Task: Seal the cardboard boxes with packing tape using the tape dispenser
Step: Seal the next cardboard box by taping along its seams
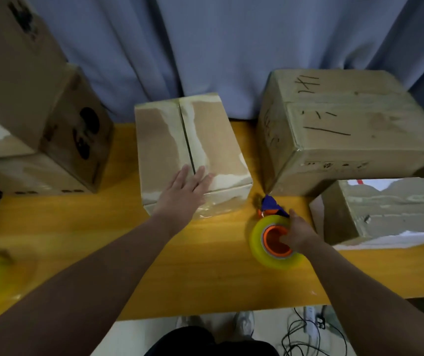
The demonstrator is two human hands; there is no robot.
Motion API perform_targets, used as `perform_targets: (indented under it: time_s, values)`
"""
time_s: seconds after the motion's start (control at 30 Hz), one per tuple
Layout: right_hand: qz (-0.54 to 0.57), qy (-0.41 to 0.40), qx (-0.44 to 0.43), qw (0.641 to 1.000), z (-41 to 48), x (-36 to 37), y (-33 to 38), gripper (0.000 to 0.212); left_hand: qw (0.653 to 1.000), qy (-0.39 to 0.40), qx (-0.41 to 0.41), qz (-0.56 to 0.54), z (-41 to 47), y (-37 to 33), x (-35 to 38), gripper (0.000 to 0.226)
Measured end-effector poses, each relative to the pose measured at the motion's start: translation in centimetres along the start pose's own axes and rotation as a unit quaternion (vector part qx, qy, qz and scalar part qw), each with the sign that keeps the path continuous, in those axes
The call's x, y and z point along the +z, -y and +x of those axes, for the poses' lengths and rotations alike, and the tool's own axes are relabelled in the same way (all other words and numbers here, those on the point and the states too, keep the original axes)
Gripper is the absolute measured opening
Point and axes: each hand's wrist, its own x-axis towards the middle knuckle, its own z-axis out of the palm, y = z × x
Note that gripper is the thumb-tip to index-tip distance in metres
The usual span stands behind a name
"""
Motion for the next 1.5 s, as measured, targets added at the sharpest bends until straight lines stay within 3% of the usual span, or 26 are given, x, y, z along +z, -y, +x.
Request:
perform_targets:
  time_s: [0.1, 0.27, 0.37, 0.47, 0.53, 0.6, 0.7, 0.77, 0.83, 1.07, 1.4, 1.5]
  values:
    - [0.001, -0.036, -0.017, 0.999, 0.8, 0.3, -0.2, 0.071, 1.000, -0.007, 0.010, -0.022, -1.1, 0.3, 0.3, 0.067]
    - [0.115, -0.031, -0.073, 0.990, -0.2, 0.6, -0.8, 0.046, 0.996, -0.053, 0.055, -0.036, -3.8, -1.2, 1.2, 0.062]
    - [0.190, -0.056, -0.100, 0.975, -1.6, -0.2, -2.1, 0.050, 0.998, -0.022, 0.044, -0.040, -2.6, -2.6, 0.3, 0.059]
    - [0.299, -0.067, -0.120, 0.944, -3.2, -2.0, -3.5, 0.070, 0.998, 0.024, 0.010, -0.048, -1.0, -3.5, -1.0, 0.059]
    - [0.303, -0.099, -0.163, 0.934, -4.2, -3.2, -4.1, 0.076, 0.994, 0.045, -0.017, -0.096, -0.2, -4.2, -2.2, 0.057]
    - [0.291, -0.142, -0.211, 0.922, -5.0, -4.4, -4.1, 0.070, 0.973, 0.066, -0.072, -0.210, 0.2, -5.3, -4.4, 0.056]
    - [0.279, -0.161, -0.278, 0.905, -6.4, -5.8, -3.0, 0.067, 0.900, 0.018, -0.163, -0.403, 0.3, -7.3, -8.9, 0.063]
    - [0.271, -0.150, -0.299, 0.903, -7.2, -6.6, -2.0, 0.065, 0.840, -0.024, -0.165, -0.517, -0.4, -8.3, -11.9, 0.070]
    - [0.250, -0.141, -0.309, 0.906, -7.9, -7.2, -1.1, 0.065, 0.805, 0.010, -0.143, -0.575, -1.4, -8.9, -14.0, 0.074]
    - [0.163, -0.140, -0.381, 0.899, -9.4, -7.3, 2.7, 0.074, 0.808, 0.056, -0.121, -0.574, -2.8, -7.9, -15.1, 0.063]
    - [0.206, -0.125, -0.415, 0.877, -9.6, -7.0, 5.7, 0.071, 0.745, -0.007, -0.149, -0.650, -3.7, -5.3, -14.0, 0.036]
    - [0.207, -0.114, -0.418, 0.877, -9.3, -6.9, 5.9, 0.073, 0.770, -0.034, -0.173, -0.613, -3.7, -4.3, -14.0, 0.031]
